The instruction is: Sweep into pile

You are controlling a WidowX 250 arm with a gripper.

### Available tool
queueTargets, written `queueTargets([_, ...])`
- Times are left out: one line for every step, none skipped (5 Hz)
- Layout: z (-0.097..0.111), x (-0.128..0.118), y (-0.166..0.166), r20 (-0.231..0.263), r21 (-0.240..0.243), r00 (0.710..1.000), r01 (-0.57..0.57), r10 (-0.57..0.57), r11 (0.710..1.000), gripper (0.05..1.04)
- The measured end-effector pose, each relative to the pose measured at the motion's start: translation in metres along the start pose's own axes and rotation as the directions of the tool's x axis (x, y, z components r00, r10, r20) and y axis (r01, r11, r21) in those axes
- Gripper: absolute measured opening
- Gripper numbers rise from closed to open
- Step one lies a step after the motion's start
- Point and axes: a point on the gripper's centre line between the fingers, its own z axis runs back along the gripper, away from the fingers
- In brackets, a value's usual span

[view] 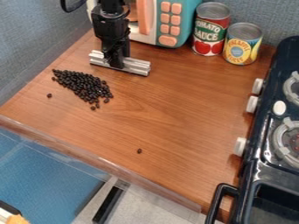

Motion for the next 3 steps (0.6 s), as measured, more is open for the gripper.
queueTargets([0.011,-0.005,-0.011,-0.039,-0.023,0.999,-0.014,0.013,1.0,0.363])
queueTargets([0.025,-0.003,-0.023,-0.04,-0.052,0.999,-0.032,0.03,0.998,0.363])
queueTargets([0.039,0.0,-0.034,-0.032,-0.083,0.999,-0.03,0.027,0.996,0.364])
